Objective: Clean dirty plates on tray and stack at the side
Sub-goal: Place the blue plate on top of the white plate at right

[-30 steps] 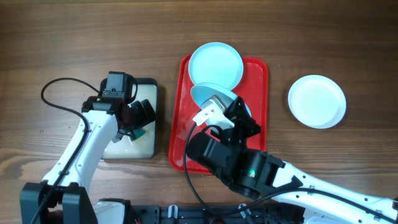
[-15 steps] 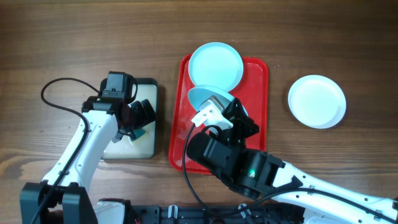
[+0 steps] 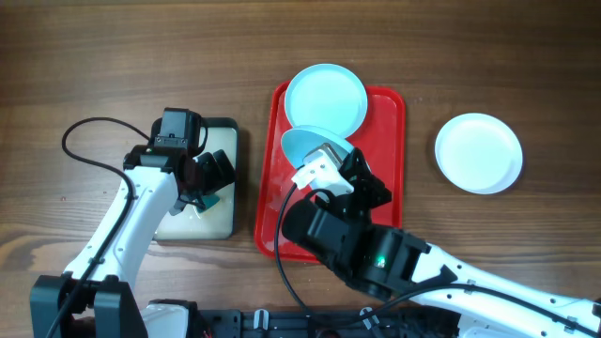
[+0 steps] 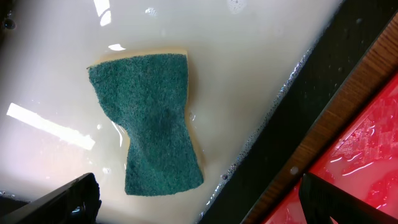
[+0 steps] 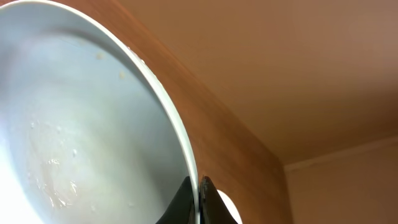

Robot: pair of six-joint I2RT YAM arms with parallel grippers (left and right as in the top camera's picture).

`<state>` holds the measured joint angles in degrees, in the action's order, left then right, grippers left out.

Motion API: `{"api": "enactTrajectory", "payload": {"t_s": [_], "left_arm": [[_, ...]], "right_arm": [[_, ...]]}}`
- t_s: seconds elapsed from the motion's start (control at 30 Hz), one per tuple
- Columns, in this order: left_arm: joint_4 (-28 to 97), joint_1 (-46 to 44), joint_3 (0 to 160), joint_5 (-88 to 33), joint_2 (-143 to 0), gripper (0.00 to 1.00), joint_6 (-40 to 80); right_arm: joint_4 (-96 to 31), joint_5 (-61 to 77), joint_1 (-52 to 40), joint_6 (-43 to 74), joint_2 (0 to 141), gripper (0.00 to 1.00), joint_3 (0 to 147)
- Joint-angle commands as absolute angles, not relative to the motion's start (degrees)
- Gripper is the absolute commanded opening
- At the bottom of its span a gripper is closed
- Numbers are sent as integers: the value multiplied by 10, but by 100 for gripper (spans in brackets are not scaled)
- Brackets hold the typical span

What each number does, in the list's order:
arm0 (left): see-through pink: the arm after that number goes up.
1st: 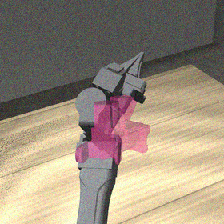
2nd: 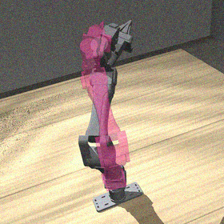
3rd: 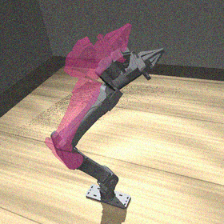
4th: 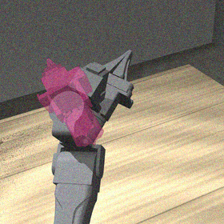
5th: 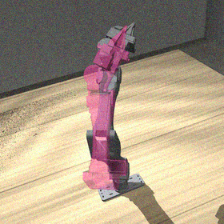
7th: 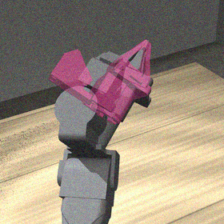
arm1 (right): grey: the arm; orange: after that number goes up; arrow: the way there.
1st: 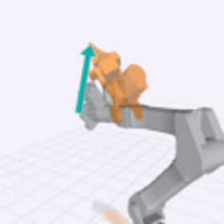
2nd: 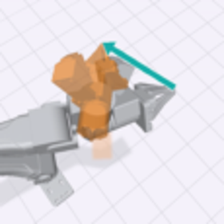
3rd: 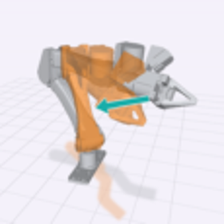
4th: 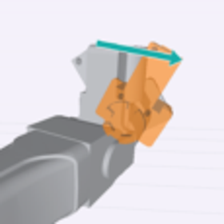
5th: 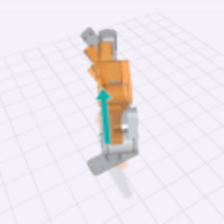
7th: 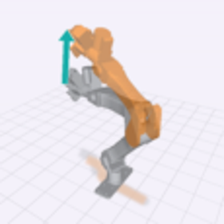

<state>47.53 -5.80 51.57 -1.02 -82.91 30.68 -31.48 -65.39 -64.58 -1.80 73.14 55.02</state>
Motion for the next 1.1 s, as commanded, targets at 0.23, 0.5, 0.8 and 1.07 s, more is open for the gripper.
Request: {"api": "enactTrajectory", "payload": {"t_s": [0.23, 0.5, 0.8, 1.07], "left_arm": [[475, -53, 518, -17, -821, 100, 300], [475, -53, 518, -17, -821, 100, 300], [475, -53, 518, -17, -821, 100, 300], [475, -53, 518, -17, -821, 100, 300]], "right_arm": [[-445, -47, -341, 150, 698, 4, 578], [-472, 17, 99, 159, 670, 4, 576], [-395, 20, 273, 251, 900, 4, 576], [-412, 44, 272, 224, 797, 44, 590]]}}
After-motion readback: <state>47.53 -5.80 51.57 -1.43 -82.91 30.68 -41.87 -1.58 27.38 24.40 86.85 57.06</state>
